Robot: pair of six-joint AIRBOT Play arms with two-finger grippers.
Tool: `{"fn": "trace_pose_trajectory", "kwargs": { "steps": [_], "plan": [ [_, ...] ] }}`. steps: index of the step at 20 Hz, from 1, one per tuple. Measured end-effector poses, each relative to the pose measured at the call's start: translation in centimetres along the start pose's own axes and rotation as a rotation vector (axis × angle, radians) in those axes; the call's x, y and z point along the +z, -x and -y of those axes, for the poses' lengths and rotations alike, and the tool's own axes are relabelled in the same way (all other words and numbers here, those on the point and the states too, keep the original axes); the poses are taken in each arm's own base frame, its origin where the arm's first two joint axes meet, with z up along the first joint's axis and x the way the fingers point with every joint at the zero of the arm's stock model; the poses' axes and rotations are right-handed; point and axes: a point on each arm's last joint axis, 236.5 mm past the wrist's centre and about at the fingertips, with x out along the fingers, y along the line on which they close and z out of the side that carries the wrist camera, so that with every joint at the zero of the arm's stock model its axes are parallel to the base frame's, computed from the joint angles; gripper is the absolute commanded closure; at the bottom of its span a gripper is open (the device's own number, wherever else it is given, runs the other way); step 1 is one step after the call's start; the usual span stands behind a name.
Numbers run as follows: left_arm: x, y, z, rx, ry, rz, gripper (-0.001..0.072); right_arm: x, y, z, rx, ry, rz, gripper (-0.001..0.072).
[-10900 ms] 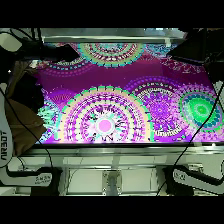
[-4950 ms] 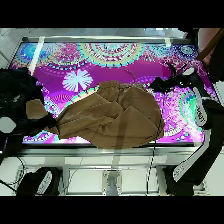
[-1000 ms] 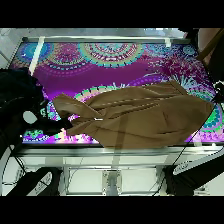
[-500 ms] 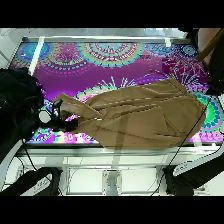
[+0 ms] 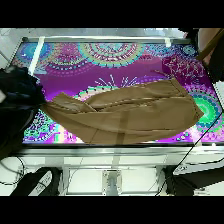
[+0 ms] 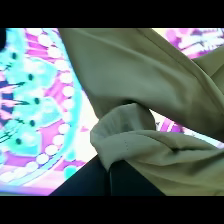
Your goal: Fold the clothes and pants, and hang the long-sleeved shirts on hangers.
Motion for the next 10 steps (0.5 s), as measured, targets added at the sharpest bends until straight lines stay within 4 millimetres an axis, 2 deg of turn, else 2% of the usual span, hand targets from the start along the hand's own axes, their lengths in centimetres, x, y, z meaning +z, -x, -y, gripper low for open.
{"fn": "trace_pose_trajectory", "kwargs": {
  "steps": [1,4,6,8,10],
  "plan": [
    [0.0,1.6,-0.5,0.019,-0.009,0.013,0.0695,0.0,1.0,-0.8,0.025,0.008,0.023,0.0682],
    [-0.7,5.4,-1.5,0.064,-0.026,0.025,0.0696,0.1,3.5,-3.5,0.114,0.038,0.082,0.0683],
    [-1.0,6.5,-3.0,0.129,-0.041,0.01,0.0696,0.1,4.5,-5.0,0.168,0.053,0.105,0.0683],
    [-1.2,5.9,-5.1,0.208,-0.056,-0.049,0.0695,0.0,4.7,-5.7,0.197,0.061,0.11,0.0681],
    [-1.3,3.3,-6.7,0.262,-0.075,-0.152,0.0695,-0.1,4.3,-6.3,0.22,0.07,0.105,0.0669]
  ]
}}
